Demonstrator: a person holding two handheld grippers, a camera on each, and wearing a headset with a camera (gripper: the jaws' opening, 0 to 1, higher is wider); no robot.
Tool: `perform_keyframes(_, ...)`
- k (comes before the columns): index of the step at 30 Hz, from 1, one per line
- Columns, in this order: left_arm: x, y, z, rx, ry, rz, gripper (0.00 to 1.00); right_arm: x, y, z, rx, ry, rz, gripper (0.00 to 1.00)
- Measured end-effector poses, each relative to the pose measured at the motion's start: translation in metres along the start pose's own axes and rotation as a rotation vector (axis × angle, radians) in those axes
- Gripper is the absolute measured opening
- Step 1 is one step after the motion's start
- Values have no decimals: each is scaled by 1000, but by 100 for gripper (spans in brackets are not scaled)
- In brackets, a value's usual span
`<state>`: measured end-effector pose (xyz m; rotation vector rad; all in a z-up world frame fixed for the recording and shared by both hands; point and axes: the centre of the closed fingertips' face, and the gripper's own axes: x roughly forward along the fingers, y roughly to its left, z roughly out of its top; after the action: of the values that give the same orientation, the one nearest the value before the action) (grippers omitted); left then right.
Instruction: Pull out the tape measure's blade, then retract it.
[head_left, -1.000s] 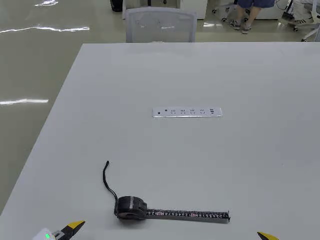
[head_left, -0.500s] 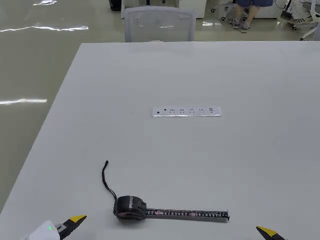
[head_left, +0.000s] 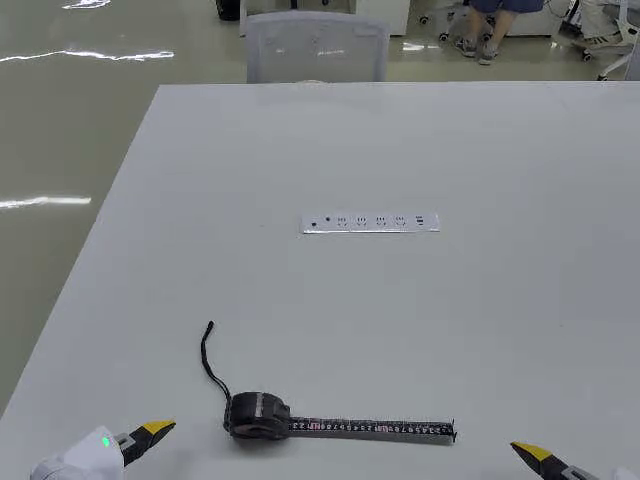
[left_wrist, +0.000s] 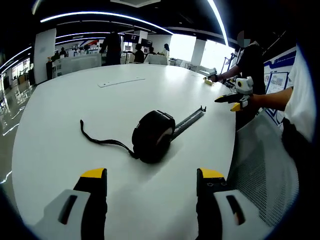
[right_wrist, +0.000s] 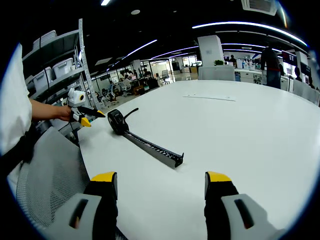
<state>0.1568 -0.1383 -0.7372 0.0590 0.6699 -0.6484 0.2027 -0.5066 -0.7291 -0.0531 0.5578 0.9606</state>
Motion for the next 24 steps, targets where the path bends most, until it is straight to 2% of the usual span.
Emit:
perform_keyframes(10,7,3,7,44,21,-23,69,6,-6,6,-17,11,22,71)
perform_keyframes(13,10,3,8,58,28,-32,69,7,-7,9,-16,0,26,70)
perform_keyframes(15,12,4,7,63,30,-37,69,8,-6,8,-32,16,30,70)
perform_keyframes(24,19,6,12,93,47,-56,69,14,-13,8,-47,22,49,69)
